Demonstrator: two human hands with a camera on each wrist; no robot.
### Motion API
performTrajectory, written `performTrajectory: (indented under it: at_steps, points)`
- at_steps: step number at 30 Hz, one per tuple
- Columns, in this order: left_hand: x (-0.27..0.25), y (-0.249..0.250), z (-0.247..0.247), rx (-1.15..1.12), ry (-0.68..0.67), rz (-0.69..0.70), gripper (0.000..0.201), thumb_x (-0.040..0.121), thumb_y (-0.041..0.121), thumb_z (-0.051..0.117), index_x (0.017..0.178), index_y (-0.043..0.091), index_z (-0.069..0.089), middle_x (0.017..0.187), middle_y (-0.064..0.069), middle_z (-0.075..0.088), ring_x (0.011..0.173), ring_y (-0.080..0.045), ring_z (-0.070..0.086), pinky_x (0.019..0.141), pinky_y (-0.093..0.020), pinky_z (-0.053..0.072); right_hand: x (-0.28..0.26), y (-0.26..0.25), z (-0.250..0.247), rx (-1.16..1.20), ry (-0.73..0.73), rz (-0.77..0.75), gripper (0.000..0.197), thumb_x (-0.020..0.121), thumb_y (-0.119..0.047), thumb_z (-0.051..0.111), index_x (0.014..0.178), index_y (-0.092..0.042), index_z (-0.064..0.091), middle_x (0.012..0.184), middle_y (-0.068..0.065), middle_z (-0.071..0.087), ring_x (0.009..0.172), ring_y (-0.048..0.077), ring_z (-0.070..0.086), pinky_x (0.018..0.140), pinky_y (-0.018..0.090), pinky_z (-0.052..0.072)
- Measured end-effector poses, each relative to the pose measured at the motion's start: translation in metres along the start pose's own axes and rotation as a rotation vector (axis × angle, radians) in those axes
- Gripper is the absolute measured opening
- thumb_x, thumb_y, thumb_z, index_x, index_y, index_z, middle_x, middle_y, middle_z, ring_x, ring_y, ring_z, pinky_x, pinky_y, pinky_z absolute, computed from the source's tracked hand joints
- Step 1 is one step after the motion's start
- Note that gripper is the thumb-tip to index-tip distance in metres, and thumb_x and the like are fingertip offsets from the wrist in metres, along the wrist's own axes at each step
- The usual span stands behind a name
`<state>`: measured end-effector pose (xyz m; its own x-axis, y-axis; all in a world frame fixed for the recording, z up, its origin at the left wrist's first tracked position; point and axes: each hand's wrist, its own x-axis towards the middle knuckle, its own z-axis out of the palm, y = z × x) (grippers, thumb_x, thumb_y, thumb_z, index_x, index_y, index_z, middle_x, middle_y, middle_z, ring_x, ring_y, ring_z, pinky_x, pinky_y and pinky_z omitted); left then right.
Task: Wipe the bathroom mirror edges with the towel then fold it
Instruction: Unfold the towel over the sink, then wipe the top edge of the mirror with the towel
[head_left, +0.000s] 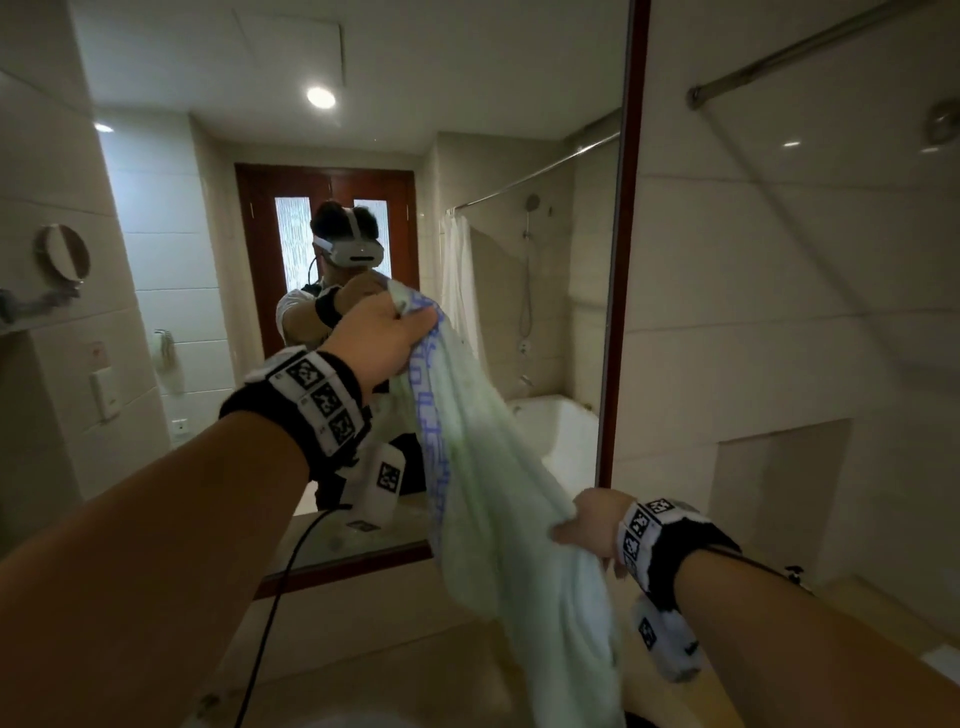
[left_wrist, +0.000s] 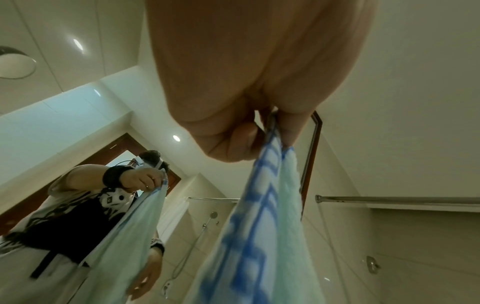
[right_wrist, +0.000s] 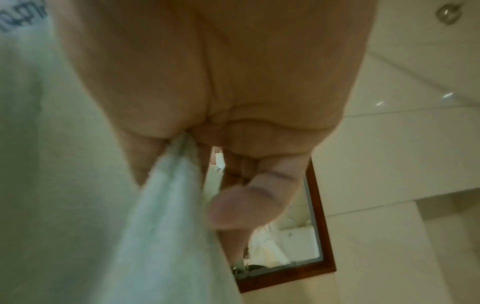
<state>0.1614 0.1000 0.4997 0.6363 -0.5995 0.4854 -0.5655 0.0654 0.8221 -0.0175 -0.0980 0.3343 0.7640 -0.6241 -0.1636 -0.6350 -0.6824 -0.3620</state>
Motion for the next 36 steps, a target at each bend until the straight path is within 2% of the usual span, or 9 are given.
performTrajectory:
  at_steps: [4, 9, 14, 19, 22, 26, 29, 32, 36]
  points:
    - [0.006, -0.027, -0.010, 0.217, -0.183, -0.128, 0.035, 0.087, 0.043, 0.068, 0.097, 0.011, 0.076, 0.097, -0.013, 0.078, 0.085, -0.030, 0.074, 0.085, -0.048, 0.061, -0.008, 0.005, -0.031, -0.022, 0.165, 0.158, 0.049, 0.103, -0.043, 0.044, 0.128, -0.005, 0.061, 0.127, 0.013, 0.064, 0.119, 0.029, 0.061, 0.093, 0.031, 0.046]
    - [-0.002, -0.058, -0.009, 0.339, -0.483, -0.409, 0.031, 0.088, 0.034, 0.075, 0.078, 0.005, 0.066, 0.066, -0.015, 0.049, 0.054, -0.022, 0.048, 0.054, -0.028, 0.041, -0.019, 0.004, -0.067, 0.777, 0.172, 0.359, 0.060, 0.099, -0.048, 0.046, 0.113, 0.008, 0.062, 0.069, 0.023, 0.073, 0.059, 0.036, 0.073, 0.065, 0.048, 0.062]
    - [-0.005, -0.081, 0.004, 0.470, -0.662, -0.642, 0.034, 0.087, 0.043, 0.075, 0.092, 0.009, 0.071, 0.095, -0.013, 0.071, 0.072, -0.024, 0.060, 0.064, -0.030, 0.051, -0.020, -0.033, -0.101, 0.838, 0.370, 0.182, 0.027, 0.092, -0.024, 0.055, 0.101, 0.000, 0.064, 0.097, 0.021, 0.074, 0.081, 0.033, 0.073, 0.076, 0.044, 0.062]
    - [-0.002, -0.070, 0.032, 0.244, -0.542, -0.401, 0.019, 0.099, 0.027, 0.061, 0.111, 0.013, 0.068, 0.097, -0.003, 0.071, 0.082, -0.019, 0.070, 0.080, -0.038, 0.060, -0.020, -0.052, -0.115, 1.037, 0.390, -0.100, 0.027, 0.084, 0.003, 0.046, 0.095, -0.012, 0.065, 0.093, 0.018, 0.065, 0.083, 0.033, 0.064, 0.075, 0.045, 0.056]
    - [0.000, -0.059, 0.049, 0.156, -0.563, -0.247, 0.017, 0.099, 0.026, 0.060, 0.112, 0.022, 0.070, 0.107, -0.004, 0.069, 0.085, -0.015, 0.068, 0.069, -0.027, 0.058, -0.027, -0.055, -0.124, 1.226, 0.390, -0.220, 0.028, 0.085, 0.001, 0.048, 0.101, -0.011, 0.068, 0.093, 0.017, 0.066, 0.090, 0.039, 0.065, 0.084, 0.050, 0.054]
    - [-0.005, -0.046, 0.077, 0.069, -0.593, -0.142, 0.049, 0.086, 0.038, 0.077, 0.131, 0.029, 0.059, 0.119, 0.006, 0.064, 0.104, -0.015, 0.065, 0.073, -0.025, 0.054, -0.048, -0.057, -0.142, 1.482, 0.234, -0.299, 0.030, 0.059, -0.006, 0.061, 0.088, -0.001, 0.063, 0.081, 0.018, 0.058, 0.072, 0.033, 0.060, 0.072, 0.041, 0.056]
    - [-0.007, -0.044, 0.096, 0.136, -0.606, -0.014, 0.055, 0.075, 0.049, 0.078, 0.125, 0.031, 0.064, 0.114, 0.011, 0.072, 0.104, -0.013, 0.069, 0.094, -0.038, 0.056, -0.057, -0.059, -0.155, 1.485, 0.280, -0.334, 0.037, 0.062, -0.014, 0.050, 0.095, -0.003, 0.060, 0.087, 0.015, 0.055, 0.074, 0.029, 0.053, 0.075, 0.037, 0.048]
    - [-0.002, -0.039, 0.105, 0.335, -0.503, 0.129, 0.036, 0.085, 0.049, 0.060, 0.111, 0.027, 0.071, 0.105, 0.002, 0.075, 0.097, -0.020, 0.070, 0.093, -0.044, 0.055, -0.061, -0.053, -0.164, 1.343, 0.382, -0.294, 0.024, 0.082, -0.017, 0.063, 0.103, -0.005, 0.064, 0.097, 0.015, 0.067, 0.089, 0.030, 0.064, 0.073, 0.037, 0.056]
    - [0.012, -0.028, 0.107, 0.435, -0.448, 0.189, 0.036, 0.106, 0.034, 0.042, 0.125, 0.016, 0.067, 0.121, -0.010, 0.070, 0.110, -0.030, 0.064, 0.093, -0.035, 0.049, -0.062, -0.035, -0.176, 1.063, 0.543, -0.197, 0.026, 0.079, 0.007, 0.069, 0.099, -0.007, 0.063, 0.096, 0.019, 0.068, 0.084, 0.033, 0.070, 0.066, 0.038, 0.060]
